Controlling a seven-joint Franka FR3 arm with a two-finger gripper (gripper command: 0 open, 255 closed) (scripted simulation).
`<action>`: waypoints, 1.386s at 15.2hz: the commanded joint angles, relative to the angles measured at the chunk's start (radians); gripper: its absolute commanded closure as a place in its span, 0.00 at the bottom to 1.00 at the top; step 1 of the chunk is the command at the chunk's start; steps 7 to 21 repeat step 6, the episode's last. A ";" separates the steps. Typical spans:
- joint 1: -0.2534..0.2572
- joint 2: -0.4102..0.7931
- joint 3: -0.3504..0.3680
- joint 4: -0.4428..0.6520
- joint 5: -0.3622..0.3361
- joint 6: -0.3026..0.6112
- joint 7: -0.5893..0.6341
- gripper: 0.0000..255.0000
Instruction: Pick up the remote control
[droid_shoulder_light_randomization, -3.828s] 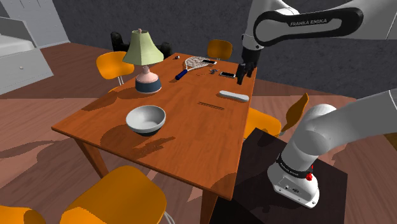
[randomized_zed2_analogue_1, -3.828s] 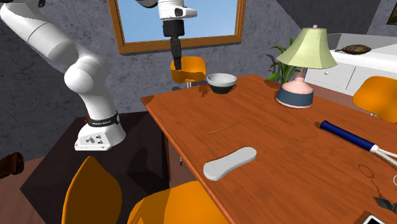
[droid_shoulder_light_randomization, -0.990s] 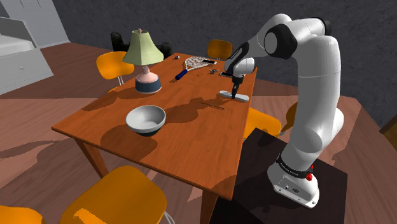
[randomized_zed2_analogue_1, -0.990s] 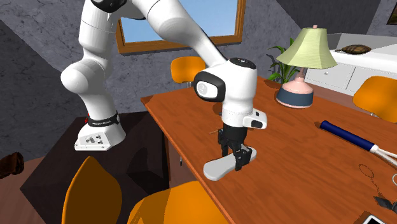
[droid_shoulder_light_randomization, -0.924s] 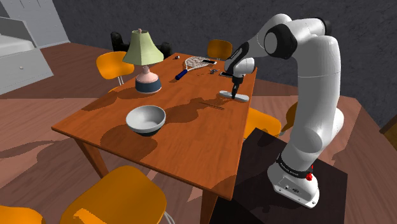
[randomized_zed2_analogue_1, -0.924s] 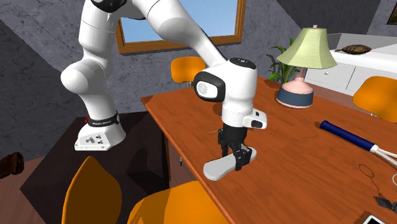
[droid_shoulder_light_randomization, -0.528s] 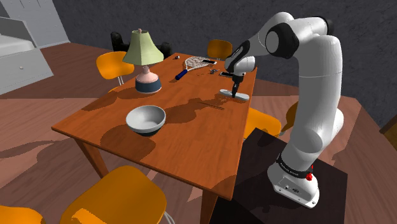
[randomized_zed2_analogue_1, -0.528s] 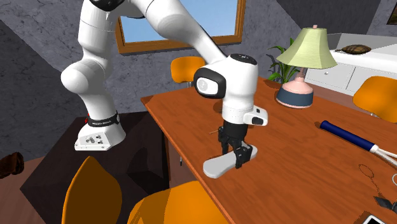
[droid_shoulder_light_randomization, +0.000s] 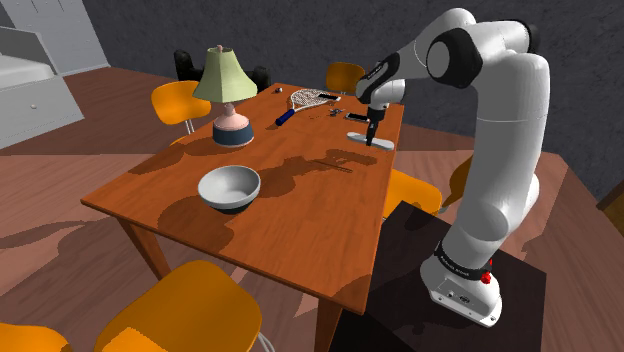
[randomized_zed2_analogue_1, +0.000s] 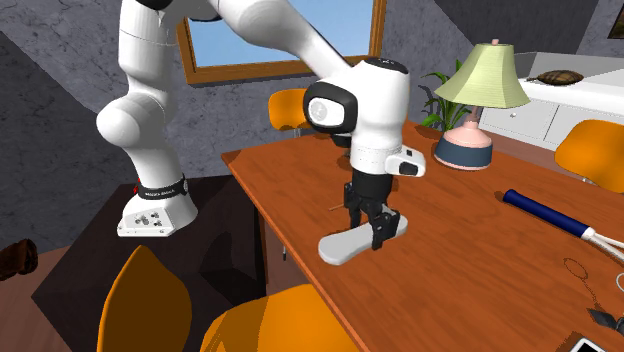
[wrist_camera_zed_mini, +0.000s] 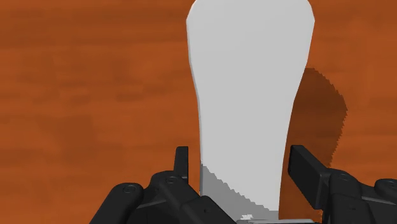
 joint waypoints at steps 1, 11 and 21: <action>0.003 -0.014 -0.005 0.010 -0.010 -0.022 0.006 1.00; 0.009 -0.039 -0.012 0.022 -0.026 -0.057 0.017 1.00; 0.009 -0.039 -0.012 0.022 -0.026 -0.057 0.017 1.00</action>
